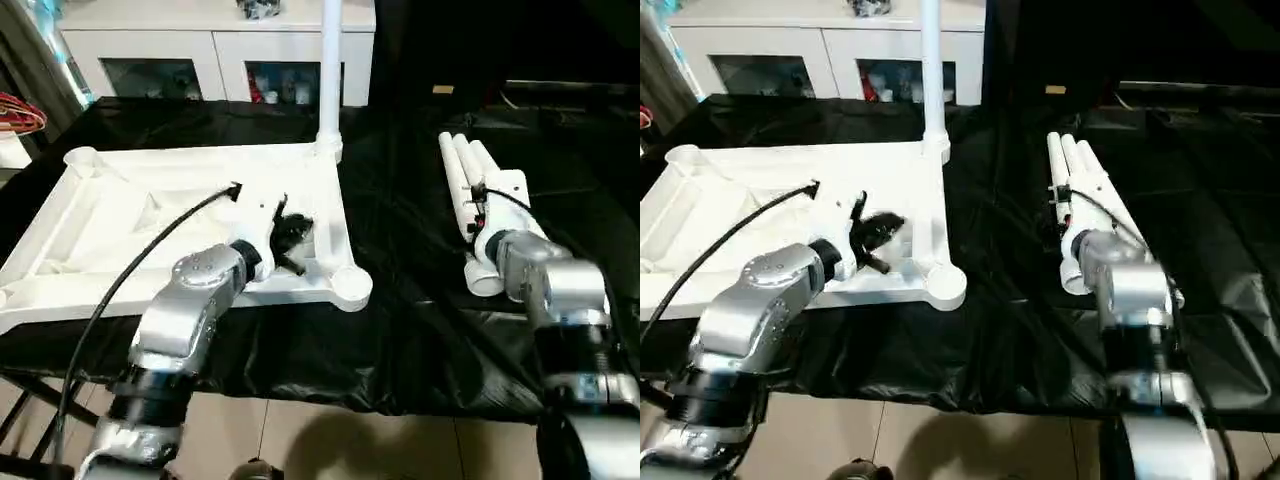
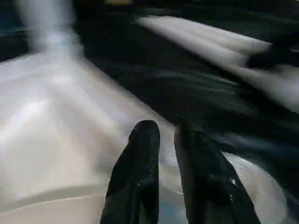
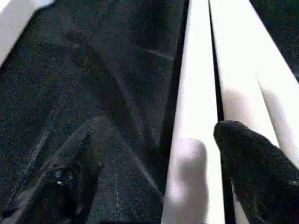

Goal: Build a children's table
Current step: Pick table leg

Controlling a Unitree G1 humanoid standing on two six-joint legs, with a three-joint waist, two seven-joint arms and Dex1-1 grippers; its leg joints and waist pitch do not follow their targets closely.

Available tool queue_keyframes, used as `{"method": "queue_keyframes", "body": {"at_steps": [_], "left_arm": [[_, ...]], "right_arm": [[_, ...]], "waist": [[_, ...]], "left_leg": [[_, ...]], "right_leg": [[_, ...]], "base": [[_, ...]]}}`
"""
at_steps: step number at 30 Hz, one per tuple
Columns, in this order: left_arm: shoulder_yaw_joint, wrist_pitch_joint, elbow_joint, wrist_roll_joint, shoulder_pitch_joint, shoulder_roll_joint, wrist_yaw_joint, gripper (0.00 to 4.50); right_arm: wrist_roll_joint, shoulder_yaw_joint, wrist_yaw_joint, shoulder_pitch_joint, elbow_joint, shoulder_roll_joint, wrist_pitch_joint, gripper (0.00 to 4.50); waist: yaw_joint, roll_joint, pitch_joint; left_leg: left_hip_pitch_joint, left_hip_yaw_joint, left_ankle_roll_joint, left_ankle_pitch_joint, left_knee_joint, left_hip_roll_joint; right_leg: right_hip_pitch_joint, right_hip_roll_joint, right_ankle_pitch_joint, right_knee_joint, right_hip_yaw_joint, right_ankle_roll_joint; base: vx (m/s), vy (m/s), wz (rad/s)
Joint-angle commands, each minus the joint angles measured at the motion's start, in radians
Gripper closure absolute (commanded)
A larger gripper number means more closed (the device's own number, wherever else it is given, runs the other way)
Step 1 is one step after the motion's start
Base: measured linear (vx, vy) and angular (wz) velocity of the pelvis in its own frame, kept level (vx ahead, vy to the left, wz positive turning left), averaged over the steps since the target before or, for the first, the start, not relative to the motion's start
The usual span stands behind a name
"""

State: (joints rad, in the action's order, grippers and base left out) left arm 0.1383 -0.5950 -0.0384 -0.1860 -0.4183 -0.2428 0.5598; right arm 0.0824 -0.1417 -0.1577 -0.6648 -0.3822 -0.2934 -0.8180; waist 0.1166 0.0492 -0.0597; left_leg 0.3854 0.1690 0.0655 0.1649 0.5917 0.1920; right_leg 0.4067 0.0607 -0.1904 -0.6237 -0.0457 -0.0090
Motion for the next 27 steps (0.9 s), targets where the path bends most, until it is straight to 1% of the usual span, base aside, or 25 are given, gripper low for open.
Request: {"method": "queue_keyframes", "body": {"at_steps": [1, 2, 3, 4, 6, 7, 10, 12, 13, 15, 17, 19, 21, 25, 26, 27], "left_arm": [[0.044, -0.019, -0.052, -0.020, 0.018, -0.030, 0.080, 3.67], [0.063, -0.028, -0.067, -0.032, 0.028, -0.058, 0.126, 3.67], [0.063, -0.028, -0.067, -0.032, 0.028, -0.058, 0.126, 3.67], [0.078, -0.040, -0.070, -0.043, 0.035, -0.085, 0.173, 3.67], [0.091, -0.036, -0.060, -0.035, 0.033, -0.104, 0.199, 3.67], [0.100, -0.029, -0.053, -0.033, 0.031, -0.116, 0.218, 3.67], [0.111, -0.026, -0.051, -0.041, 0.027, -0.132, 0.239, 3.67], [0.129, -0.027, -0.058, -0.046, 0.023, -0.154, 0.271, 3.67], [0.130, -0.026, -0.058, -0.046, 0.023, -0.155, 0.273, 3.67], [0.147, -0.017, -0.069, -0.051, 0.021, -0.183, 0.319, 3.67], [0.148, -0.014, -0.070, -0.049, 0.021, -0.185, 0.322, 3.67], [0.152, -0.006, -0.074, -0.048, 0.021, -0.191, 0.338, 3.67], [0.154, -0.003, -0.074, -0.045, 0.021, -0.194, 0.340, 3.67], [0.153, -0.011, -0.068, -0.043, 0.018, -0.194, 0.332, 3.67], [0.148, -0.009, -0.047, -0.029, 0.006, -0.190, 0.306, 3.67], [0.148, -0.009, -0.047, -0.029, 0.006, -0.190, 0.306, 3.67]], "right_arm": [[0.021, -0.012, -0.009, -0.029, -0.028, -0.003, -0.048, 0.19], [0.024, -0.015, -0.010, -0.044, -0.050, -0.006, -0.063, 0.03], [0.024, -0.015, -0.010, -0.044, -0.050, -0.006, -0.063, 0.03], [0.018, -0.019, -0.001, -0.062, -0.083, -0.011, -0.069, 0.03], [0.024, -0.027, -0.004, -0.076, -0.108, -0.012, -0.080, 0.03], [0.024, -0.024, -0.010, -0.087, -0.126, -0.016, -0.089, 0.03], [0.017, -0.013, -0.016, -0.104, -0.156, -0.025, -0.107, 0.03], [0.015, -0.016, -0.010, -0.118, -0.169, -0.028, -0.110, 0.03], [0.015, -0.016, -0.010, -0.119, -0.170, -0.029, -0.110, 0.03], [0.018, -0.022, -0.003, -0.137, -0.176, -0.035, -0.118, 0.03], [0.018, -0.024, -0.002, -0.141, -0.178, -0.036, -0.118, 0.03], [0.016, -0.034, 0.012, -0.150, -0.187, -0.039, -0.111, 0.03], [0.016, -0.031, 0.005, -0.155, -0.201, -0.042, -0.113, 0.03], [0.016, -0.022, -0.013, -0.163, -0.235, -0.047, -0.119, 0.03], [0.021, -0.018, -0.029, -0.171, -0.270, -0.048, -0.126, 0.03], [0.021, -0.018, -0.029, -0.171, -0.270, -0.048, -0.126, 0.03]], "waist": [[0.005, -0.017, 0.078], [0.007, -0.015, 0.077], [0.007, -0.017, 0.077], [0.007, -0.019, 0.076], [0.006, -0.017, 0.075], [0.005, -0.018, 0.075], [0.005, -0.017, 0.075], [0.007, -0.017, 0.078], [0.008, -0.017, 0.078], [0.007, -0.016, 0.078], [0.007, -0.017, 0.077], [0.006, -0.016, 0.077], [0.006, -0.017, 0.077], [0.006, -0.017, 0.079], [0.006, -0.017, 0.080], [0.005, -0.017, 0.079]], "left_leg": [[-0.013, -0.004, 0.004, 0.133, -0.053, 0.019], [-0.012, -0.004, 0.005, 0.135, -0.054, 0.018], [-0.013, -0.004, 0.009, 0.137, -0.055, 0.018], [-0.013, -0.003, 0.010, 0.139, -0.056, 0.018], [-0.015, -0.003, 0.023, 0.152, -0.057, 0.018], [-0.015, -0.004, 0.025, 0.154, -0.057, 0.018], [-0.015, -0.004, 0.033, 0.150, -0.058, 0.018], [-0.014, -0.004, 0.031, 0.134, -0.056, 0.017], [-0.014, -0.003, 0.031, 0.132, -0.056, 0.017], [-0.014, -0.002, 0.032, 0.129, -0.055, 0.017], [-0.014, -0.002, 0.033, 0.130, -0.056, 0.017], [-0.015, -0.002, 0.038, 0.139, -0.056, 0.017], [-0.015, -0.002, 0.039, 0.143, -0.056, 0.017], [-0.013, -0.002, 0.036, 0.128, -0.054, 0.016], [-0.013, -0.002, 0.034, 0.123, -0.053, 0.017], [-0.013, -0.002, 0.033, 0.128, -0.054, 0.016]], "right_leg": [[-0.050, 0.063, -0.131, 0.069, 0.037, -0.175], [-0.051, 0.064, -0.142, 0.068, 0.037, -0.175], [-0.052, 0.065, -0.158, 0.068, 0.037, -0.171], [-0.051, 0.065, -0.169, 0.070, 0.037, -0.168], [-0.049, 0.064, -0.189, 0.071, 0.038, -0.160], [-0.049, 0.065, -0.193, 0.071, 0.038, -0.160], [-0.051, 0.064, -0.180, 0.069, 0.038, -0.157], [-0.053, 0.065, -0.155, 0.066, 0.038, -0.157], [-0.052, 0.064, -0.152, 0.065, 0.038, -0.158], [-0.052, 0.064, -0.144, 0.064, 0.038, -0.163], [-0.053, 0.063, -0.143, 0.064, 0.038, -0.164], [-0.052, 0.064, -0.159, 0.065, 0.038, -0.164], [-0.053, 0.064, -0.162, 0.066, 0.038, -0.162], [-0.055, 0.063, -0.133, 0.062, 0.038, -0.169], [-0.055, 0.062, -0.122, 0.061, 0.038, -0.172], [-0.055, 0.062, -0.124, 0.062, 0.037, -0.175]], "base": [[0.000, 0.000, 0.00], [0.000, 0.000, 0.00], [0.000, 0.000, 0.00], [0.000, 0.000, 0.00], [0.000, 0.000, 0.00], [0.000, 0.000, 0.00], [0.000, 0.000, 0.00], [0.000, 0.000, 0.00], [0.000, 0.000, 0.00], [0.000, 0.000, 0.00], [0.000, 0.000, 0.00], [0.000, 0.000, 0.00], [0.000, 0.000, 0.00], [0.000, 0.000, 0.00], [0.000, 0.000, 0.00], [0.000, 0.000, 0.00]]}}
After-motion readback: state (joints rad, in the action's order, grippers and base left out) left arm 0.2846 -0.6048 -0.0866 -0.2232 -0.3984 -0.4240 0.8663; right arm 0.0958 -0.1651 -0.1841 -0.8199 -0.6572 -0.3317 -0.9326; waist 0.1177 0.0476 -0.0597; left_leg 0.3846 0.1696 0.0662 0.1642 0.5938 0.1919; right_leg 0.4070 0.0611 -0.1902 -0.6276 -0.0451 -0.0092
